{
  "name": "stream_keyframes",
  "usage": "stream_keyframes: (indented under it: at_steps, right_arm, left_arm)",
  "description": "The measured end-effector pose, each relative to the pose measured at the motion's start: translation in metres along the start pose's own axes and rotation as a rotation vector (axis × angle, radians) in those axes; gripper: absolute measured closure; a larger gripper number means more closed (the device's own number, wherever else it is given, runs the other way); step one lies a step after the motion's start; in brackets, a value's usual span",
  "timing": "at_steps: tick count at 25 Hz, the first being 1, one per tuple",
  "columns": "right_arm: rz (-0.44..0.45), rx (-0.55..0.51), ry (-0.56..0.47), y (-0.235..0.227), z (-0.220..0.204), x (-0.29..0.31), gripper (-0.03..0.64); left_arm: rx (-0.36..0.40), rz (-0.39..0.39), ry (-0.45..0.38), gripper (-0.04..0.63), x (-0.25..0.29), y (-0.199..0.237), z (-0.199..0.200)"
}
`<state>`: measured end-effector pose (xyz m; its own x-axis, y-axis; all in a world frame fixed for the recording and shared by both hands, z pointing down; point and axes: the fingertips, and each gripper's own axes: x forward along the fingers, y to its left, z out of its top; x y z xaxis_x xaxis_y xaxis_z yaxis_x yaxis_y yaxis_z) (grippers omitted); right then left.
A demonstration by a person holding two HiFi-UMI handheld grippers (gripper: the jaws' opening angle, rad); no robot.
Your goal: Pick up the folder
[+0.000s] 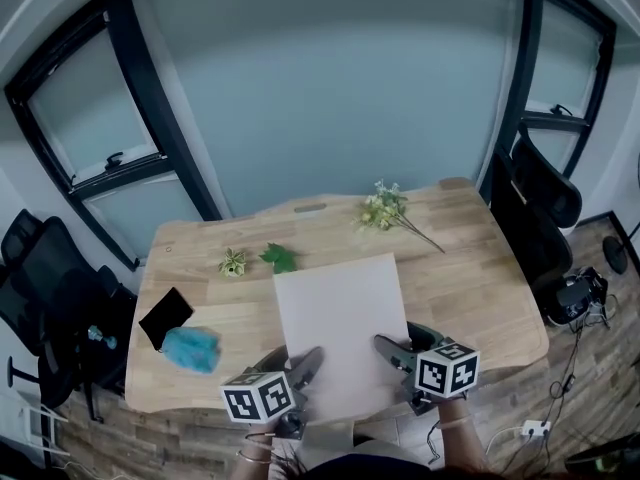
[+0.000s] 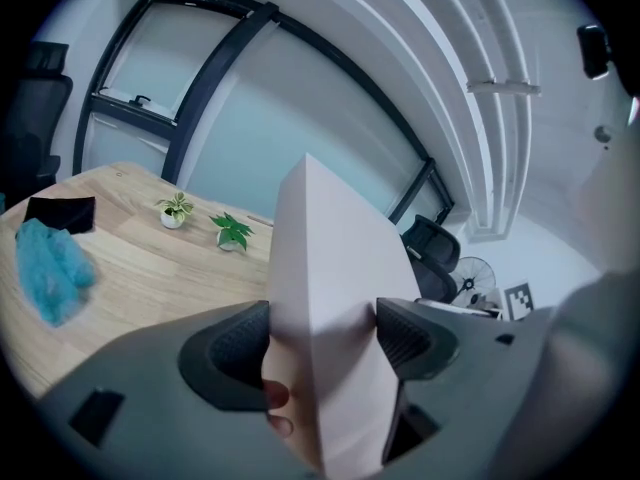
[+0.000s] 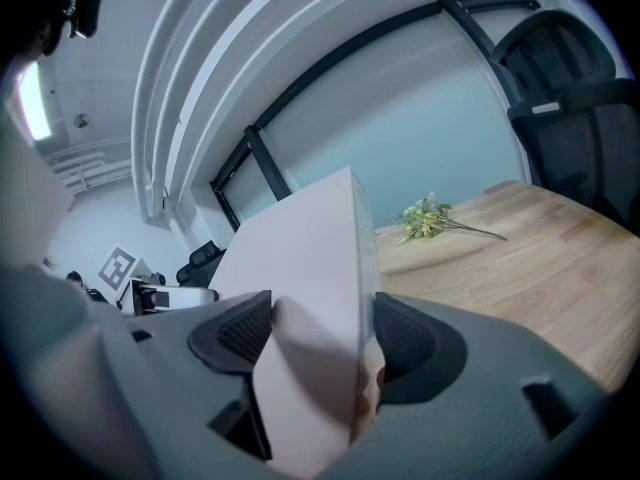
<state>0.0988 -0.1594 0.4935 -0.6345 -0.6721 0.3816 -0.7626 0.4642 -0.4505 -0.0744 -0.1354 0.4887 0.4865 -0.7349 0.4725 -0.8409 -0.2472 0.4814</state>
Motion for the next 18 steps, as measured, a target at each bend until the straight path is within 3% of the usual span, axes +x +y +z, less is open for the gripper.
stream_keyframes:
  at_steps: [18]
  right_arm:
    - [0.034,-0.053,-0.090,0.025,0.008,-0.060,0.293]
  left_arm:
    - [0.048,-0.007,-0.088,0.267,-0.045,-0.050,-0.007]
